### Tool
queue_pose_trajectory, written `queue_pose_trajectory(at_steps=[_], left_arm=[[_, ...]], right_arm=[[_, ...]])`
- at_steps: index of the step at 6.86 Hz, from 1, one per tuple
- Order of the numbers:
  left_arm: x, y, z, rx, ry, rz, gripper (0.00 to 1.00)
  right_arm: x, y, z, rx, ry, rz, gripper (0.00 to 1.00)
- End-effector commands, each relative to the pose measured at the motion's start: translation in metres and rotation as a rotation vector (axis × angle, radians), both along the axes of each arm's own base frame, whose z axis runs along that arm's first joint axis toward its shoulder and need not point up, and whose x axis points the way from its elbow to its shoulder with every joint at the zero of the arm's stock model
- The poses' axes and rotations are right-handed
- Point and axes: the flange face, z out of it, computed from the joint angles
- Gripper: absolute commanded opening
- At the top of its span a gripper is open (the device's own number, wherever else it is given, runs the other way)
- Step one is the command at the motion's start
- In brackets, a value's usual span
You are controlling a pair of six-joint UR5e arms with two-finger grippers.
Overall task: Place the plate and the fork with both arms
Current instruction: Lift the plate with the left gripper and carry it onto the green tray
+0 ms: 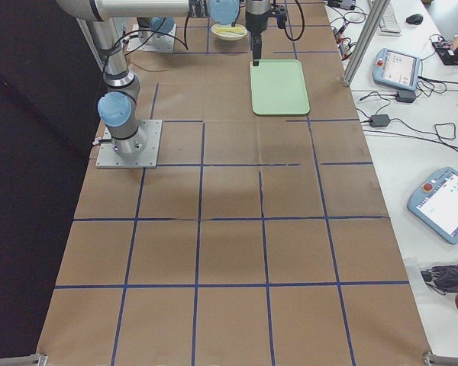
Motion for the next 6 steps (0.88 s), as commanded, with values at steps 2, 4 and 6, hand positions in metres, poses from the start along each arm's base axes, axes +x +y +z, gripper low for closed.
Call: queue_pose_trajectory(at_steps=[2, 4, 6], left_arm=[[-0.045, -0.017, 0.038, -0.009, -0.083, 0.018, 0.16], [-0.098, -0.037, 0.047, -0.024, -0.161, 0.056, 0.16], [-0.174, -0.061, 0.063, -0.007, -0.198, 0.139, 0.16]], right_arm=[[0.0, 0.0, -0.001, 0.001, 0.0, 0.0, 1.0], [0.0, 0.0, -0.001, 0.001, 0.0, 0.0, 1.0], [0.0, 0.0, -0.001, 0.001, 0.0, 0.0, 1.0]])
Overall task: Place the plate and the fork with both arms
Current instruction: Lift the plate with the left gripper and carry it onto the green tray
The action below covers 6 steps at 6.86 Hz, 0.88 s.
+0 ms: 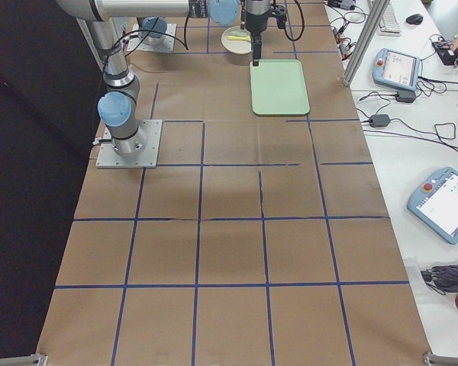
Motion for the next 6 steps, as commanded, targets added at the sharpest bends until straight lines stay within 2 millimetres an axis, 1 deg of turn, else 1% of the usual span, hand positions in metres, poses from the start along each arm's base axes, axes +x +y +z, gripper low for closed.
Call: queue_pose_trajectory(at_steps=[1, 2, 3, 4, 5, 6], left_arm=[[-0.077, -0.031, 0.028, -0.002, 0.045, 0.116, 0.16], [-0.116, -0.043, 0.032, 0.016, 0.044, 0.132, 0.16], [-0.152, -0.065, 0.026, 0.006, 0.035, 0.142, 0.16], [-0.19, -0.089, 0.009, 0.013, 0.034, 0.171, 0.16], [-0.219, -0.108, 0.012, -0.018, 0.04, 0.172, 0.16], [-0.219, -0.12, 0.003, -0.021, 0.04, 0.171, 0.16]], right_arm=[[0.0, 0.0, 0.0, 0.0, 0.0, 0.0, 1.0], [0.0, 0.0, 0.0, 0.0, 0.0, 0.0, 1.0], [0.0, 0.0, 0.0, 0.0, 0.0, 0.0, 1.0], [0.0, 0.0, 0.0, 0.0, 0.0, 0.0, 1.0], [0.0, 0.0, 0.0, 0.0, 0.0, 0.0, 1.0], [0.0, 0.0, 0.001, -0.001, 0.0, 0.0, 1.0]])
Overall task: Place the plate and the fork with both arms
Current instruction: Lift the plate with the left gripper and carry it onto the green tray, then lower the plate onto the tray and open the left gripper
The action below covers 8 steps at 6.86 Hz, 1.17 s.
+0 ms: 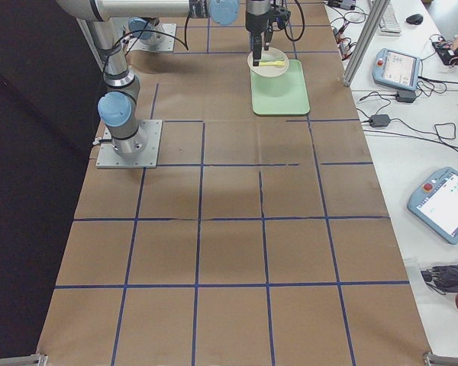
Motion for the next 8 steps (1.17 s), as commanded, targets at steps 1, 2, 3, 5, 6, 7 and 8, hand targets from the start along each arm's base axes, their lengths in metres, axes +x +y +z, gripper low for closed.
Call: queue_pose_trajectory(at_steps=[1, 2, 3, 5, 6, 7, 8], left_arm=[[-0.018, -0.029, -0.027, -0.021, 0.004, -0.004, 0.16], [-0.018, -0.04, -0.049, -0.048, 0.005, -0.004, 0.16], [-0.023, -0.052, -0.066, -0.08, 0.01, 0.0, 0.18], [-0.029, -0.045, -0.063, -0.077, 0.009, -0.01, 0.32], [-0.033, -0.039, -0.063, -0.069, 0.01, -0.014, 0.84], [-0.031, -0.035, -0.046, -0.075, 0.003, -0.011, 1.0], [-0.027, -0.022, -0.022, -0.043, -0.01, -0.008, 1.0]], right_arm=[[0.0, 0.0, 0.001, -0.001, 0.0, 0.0, 1.0], [0.0, 0.0, 0.001, -0.001, 0.0, 0.0, 1.0], [0.0, 0.0, 0.001, -0.003, 0.0, 0.0, 1.0], [0.0, 0.0, 0.001, -0.001, 0.0, 0.0, 1.0], [0.0, 0.0, 0.001, -0.001, 0.0, 0.0, 1.0], [0.0, 0.0, 0.001, -0.001, 0.0, 0.0, 1.0], [0.0, 0.0, 0.001, -0.001, 0.0, 0.0, 1.0]])
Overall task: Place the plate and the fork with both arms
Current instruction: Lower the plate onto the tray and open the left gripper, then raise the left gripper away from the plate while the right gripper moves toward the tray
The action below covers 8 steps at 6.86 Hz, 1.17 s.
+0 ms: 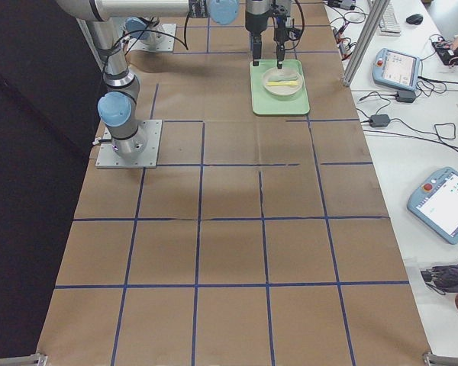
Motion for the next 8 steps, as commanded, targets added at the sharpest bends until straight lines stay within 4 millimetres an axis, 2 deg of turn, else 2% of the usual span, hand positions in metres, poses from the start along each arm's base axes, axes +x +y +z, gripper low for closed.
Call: queue_pose_trajectory(at_steps=[1, 3, 4, 5, 6, 8], left_arm=[[0.014, 0.022, 0.058, 0.043, -0.028, 0.011, 1.0], [0.025, 0.045, 0.126, 0.053, -0.226, -0.003, 1.0], [0.032, 0.07, 0.168, 0.076, -0.278, -0.011, 1.0], [0.042, 0.108, 0.217, 0.09, -0.401, -0.033, 1.0], [0.046, 0.145, 0.256, 0.109, -0.41, -0.058, 1.0], [0.051, 0.221, 0.312, 0.121, -0.413, -0.067, 1.0]], right_arm=[[0.0, 0.0, 0.0, 0.0, 0.0, 0.0, 1.0], [0.0, -0.001, 0.002, -0.012, -0.002, 0.0, 1.0], [0.0, -0.002, 0.001, -0.012, -0.003, -0.001, 1.0], [0.001, -0.007, -0.003, -0.006, -0.005, -0.004, 1.0], [0.008, -0.019, -0.005, -0.015, -0.069, -0.008, 1.0], [0.014, -0.049, -0.017, -0.01, -0.072, -0.001, 1.0]])
